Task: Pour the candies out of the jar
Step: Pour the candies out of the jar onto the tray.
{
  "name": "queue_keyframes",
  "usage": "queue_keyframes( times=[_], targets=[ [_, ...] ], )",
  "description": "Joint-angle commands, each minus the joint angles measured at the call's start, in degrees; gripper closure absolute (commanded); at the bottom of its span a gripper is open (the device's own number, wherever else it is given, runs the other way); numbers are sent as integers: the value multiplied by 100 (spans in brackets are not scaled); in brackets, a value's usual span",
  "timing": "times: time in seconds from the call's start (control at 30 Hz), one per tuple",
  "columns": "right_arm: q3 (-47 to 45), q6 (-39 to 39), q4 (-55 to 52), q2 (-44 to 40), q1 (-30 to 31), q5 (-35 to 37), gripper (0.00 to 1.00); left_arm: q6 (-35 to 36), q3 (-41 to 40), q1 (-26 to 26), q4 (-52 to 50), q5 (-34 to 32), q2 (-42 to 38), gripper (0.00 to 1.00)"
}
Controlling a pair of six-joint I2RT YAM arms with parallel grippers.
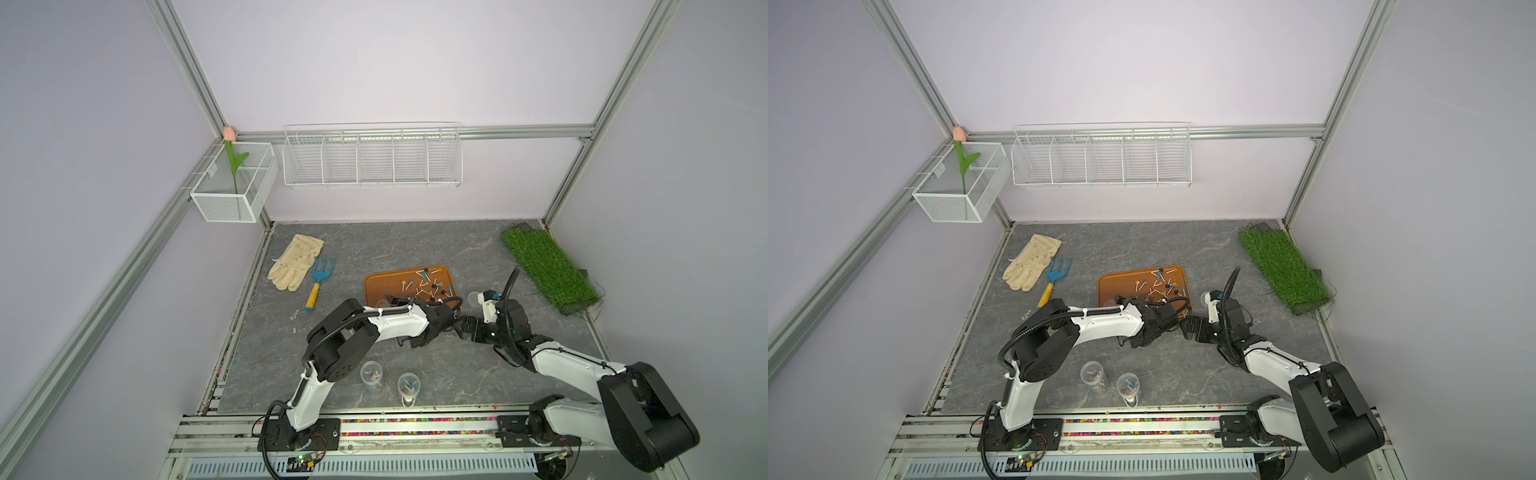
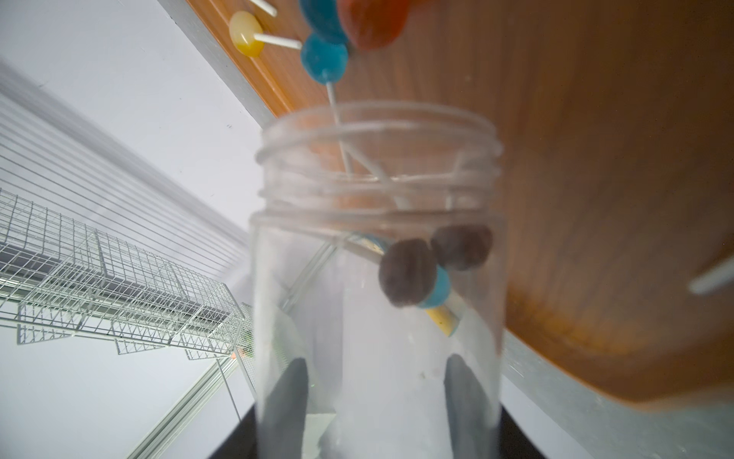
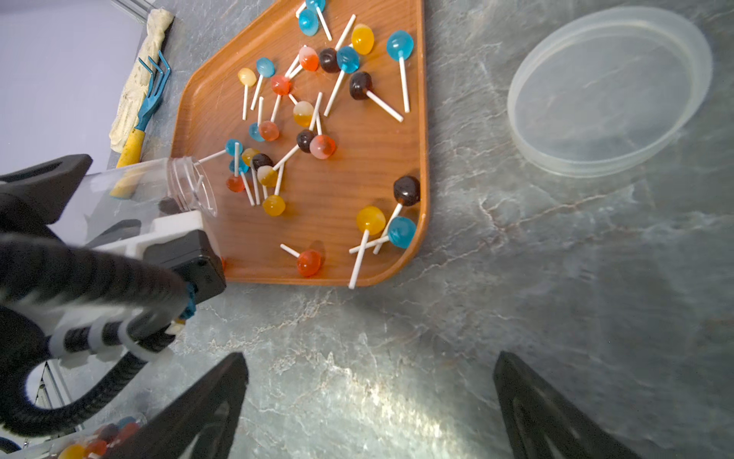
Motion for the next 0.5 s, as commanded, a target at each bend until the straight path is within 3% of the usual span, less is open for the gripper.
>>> queue_keyframes(
  times=[0.0,0.13,0.37,0.43,0.47],
  targets=[
    [1,66,-29,-140,47,91,0,-172,111,26,-357,142,-275,57],
    [-9,74,-36,-167,60,91,0,-541,237,110,-1107,918,-440,55],
    [-41,92,22,-164,97,95,0,-1058,1156,442,-2544,3010,-247,55],
    [-42,92,13,-176,108,93,0,-1176,1359,474,-2673,3109,-166,55],
    [-41,92,3,-187,109,99,0,-1284,1380,474,-2550,2722,-145,55]
  ],
)
